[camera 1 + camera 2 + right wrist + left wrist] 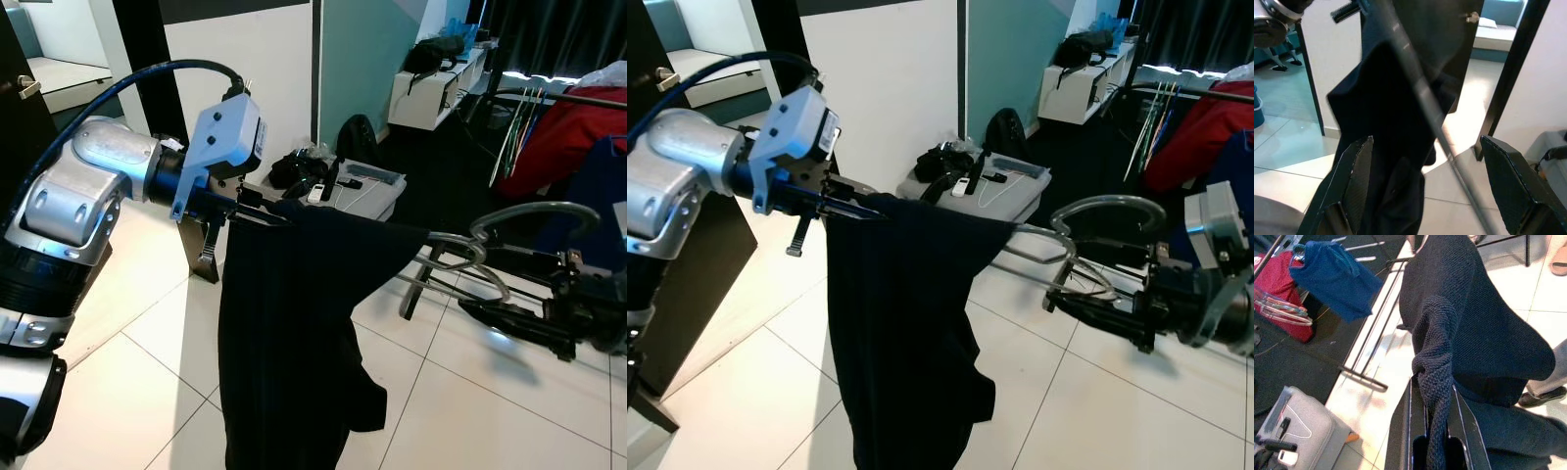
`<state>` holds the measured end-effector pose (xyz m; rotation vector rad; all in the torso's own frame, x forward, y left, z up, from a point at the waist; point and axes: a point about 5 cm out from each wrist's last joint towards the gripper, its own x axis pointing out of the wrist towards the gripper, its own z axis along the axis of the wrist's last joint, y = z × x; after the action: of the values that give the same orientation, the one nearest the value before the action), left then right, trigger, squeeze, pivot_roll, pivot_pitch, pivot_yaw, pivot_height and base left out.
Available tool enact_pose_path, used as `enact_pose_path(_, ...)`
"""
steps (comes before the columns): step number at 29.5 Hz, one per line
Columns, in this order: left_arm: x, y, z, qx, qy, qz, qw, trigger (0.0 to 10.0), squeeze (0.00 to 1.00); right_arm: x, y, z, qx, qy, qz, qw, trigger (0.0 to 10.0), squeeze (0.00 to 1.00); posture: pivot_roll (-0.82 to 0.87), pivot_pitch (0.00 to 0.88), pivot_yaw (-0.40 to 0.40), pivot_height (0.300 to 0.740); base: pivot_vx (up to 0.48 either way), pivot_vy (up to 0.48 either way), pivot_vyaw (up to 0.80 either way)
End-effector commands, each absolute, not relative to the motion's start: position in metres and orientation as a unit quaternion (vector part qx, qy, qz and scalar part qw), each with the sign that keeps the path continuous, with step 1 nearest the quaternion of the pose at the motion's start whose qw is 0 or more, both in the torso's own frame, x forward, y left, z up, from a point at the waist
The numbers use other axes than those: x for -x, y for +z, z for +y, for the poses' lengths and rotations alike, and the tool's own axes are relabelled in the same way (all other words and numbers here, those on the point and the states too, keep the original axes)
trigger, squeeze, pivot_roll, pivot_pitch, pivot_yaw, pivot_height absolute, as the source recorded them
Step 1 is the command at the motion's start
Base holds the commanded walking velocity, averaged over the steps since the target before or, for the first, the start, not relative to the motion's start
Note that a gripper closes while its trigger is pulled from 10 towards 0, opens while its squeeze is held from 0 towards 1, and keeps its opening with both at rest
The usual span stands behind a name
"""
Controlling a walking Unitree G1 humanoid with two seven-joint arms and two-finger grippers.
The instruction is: Hang hanger
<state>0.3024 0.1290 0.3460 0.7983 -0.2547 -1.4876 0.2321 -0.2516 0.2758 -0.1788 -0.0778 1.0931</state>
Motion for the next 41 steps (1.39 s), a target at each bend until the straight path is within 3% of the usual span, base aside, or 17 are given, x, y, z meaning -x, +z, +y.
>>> enact_pose_path(1,-0.297,0.344,0.126,-0.344,-0.672,-0.115,0.646,10.0,0.0,-0.234,0.275,-0.249,0.088,0.522,-0.036,0.847,10.0,0.0,-0.07,0.0,0.029,0.74,0.0,0.0,0.0)
enact_pose_path(10,-0.29,0.34,0.123,-0.338,-0.685,-0.107,0.637,10.0,0.0,-0.233,0.279,-0.248,0.077,0.533,-0.045,0.841,10.0,0.0,-0.07,0.0,0.031,0.74,0.0,0.0,0.0)
enact_pose_path(11,-0.289,0.341,0.122,-0.338,-0.685,-0.109,0.636,10.0,0.0,-0.233,0.276,-0.245,0.075,0.54,-0.042,0.837,0.0,0.0,-0.07,0.0,0.033,0.74,0.0,0.0,0.0)
enact_pose_path(27,-0.287,0.344,0.116,-0.33,-0.69,-0.119,0.633,10.0,0.0,-0.234,0.264,-0.229,0.057,0.556,-0.04,0.828,0.0,0.0,-0.07,0.0,0.036,0.74,0.0,0.0,0.0)
enact_pose_path(35,-0.303,0.343,0.117,-0.343,-0.644,-0.124,0.672,10.0,0.0,-0.244,0.262,-0.223,0.044,0.523,-0.065,0.849,0.0,0.0,-0.07,0.0,0.036,0.74,0.0,0.0,0.0)
enact_pose_path(37,-0.309,0.346,0.118,-0.316,-0.629,-0.126,0.699,10.0,1.0,-0.25,0.261,-0.221,0.038,0.5,-0.078,0.861,0.0,0.0,-0.06,0.0,0.036,0.74,0.0,0.0,0.0)
enact_pose_path(41,-0.31,0.356,0.116,-0.293,-0.608,-0.158,0.72,10.0,1.0,-0.255,0.262,-0.217,0.025,0.477,-0.098,0.873,0.0,0.0,-0.06,0.0,0.036,0.74,0.0,0.0,0.0)
